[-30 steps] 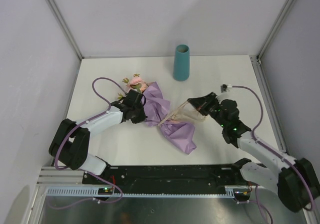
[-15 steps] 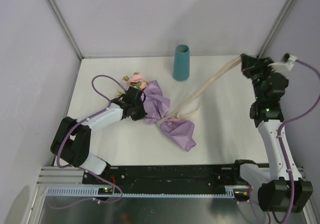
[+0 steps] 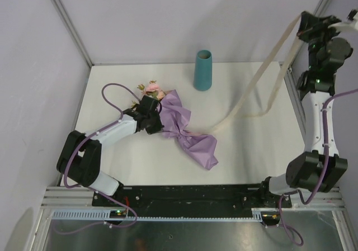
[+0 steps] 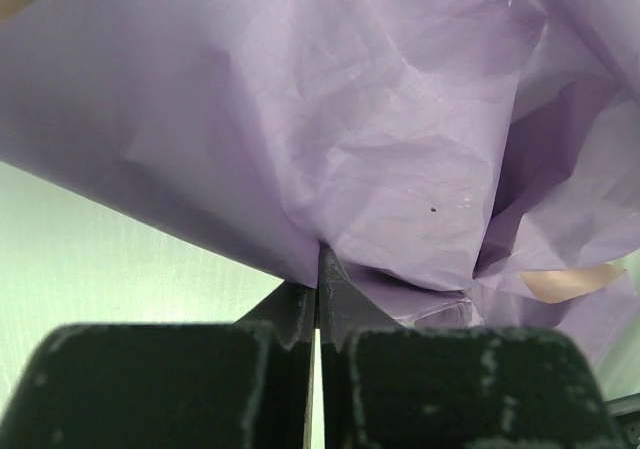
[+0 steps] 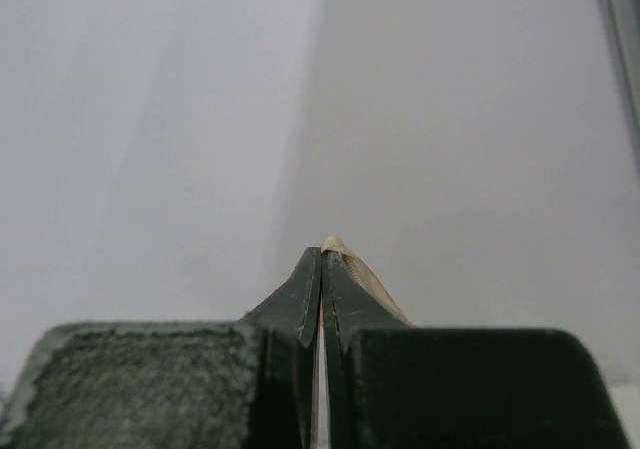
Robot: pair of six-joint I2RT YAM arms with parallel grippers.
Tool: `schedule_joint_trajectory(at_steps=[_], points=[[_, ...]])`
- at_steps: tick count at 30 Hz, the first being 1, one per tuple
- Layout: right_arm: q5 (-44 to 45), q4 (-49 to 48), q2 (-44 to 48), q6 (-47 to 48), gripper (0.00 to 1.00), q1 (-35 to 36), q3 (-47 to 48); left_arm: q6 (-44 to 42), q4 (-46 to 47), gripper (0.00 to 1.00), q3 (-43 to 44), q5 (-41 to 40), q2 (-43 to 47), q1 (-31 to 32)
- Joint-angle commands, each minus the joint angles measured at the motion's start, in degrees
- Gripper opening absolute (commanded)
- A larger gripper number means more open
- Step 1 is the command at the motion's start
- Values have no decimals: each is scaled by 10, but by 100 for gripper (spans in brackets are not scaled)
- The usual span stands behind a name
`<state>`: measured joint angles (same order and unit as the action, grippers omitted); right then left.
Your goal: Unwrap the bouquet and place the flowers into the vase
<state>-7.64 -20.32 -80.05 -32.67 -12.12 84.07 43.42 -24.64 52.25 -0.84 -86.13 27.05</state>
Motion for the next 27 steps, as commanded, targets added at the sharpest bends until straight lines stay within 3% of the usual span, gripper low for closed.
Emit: schedule_joint_trajectory(at_steps=[1,8,14,18,21,23,27], points=[[-6,11,-65,48,0,-22,125,-16,3,0,24,4,14,-9],[-18,59,-177,27,0,-28,266,-19,3,0,27,25,12,-25],[-56,60,-238,9,0,-17,276,-21,4,0,31,35,13,-28],[-52,35,-222,-9,0,-2,162,-18,4,2,33,41,8,-29],[-22,39,-199,-33,2,6,52,-16,4,12,32,51,17,-29],[-15,79,-187,-66,6,8,1,-17,3,19,30,48,34,-29],[-24,186,-167,-81,27,10,-55,-22,-2,37,35,45,71,-29]])
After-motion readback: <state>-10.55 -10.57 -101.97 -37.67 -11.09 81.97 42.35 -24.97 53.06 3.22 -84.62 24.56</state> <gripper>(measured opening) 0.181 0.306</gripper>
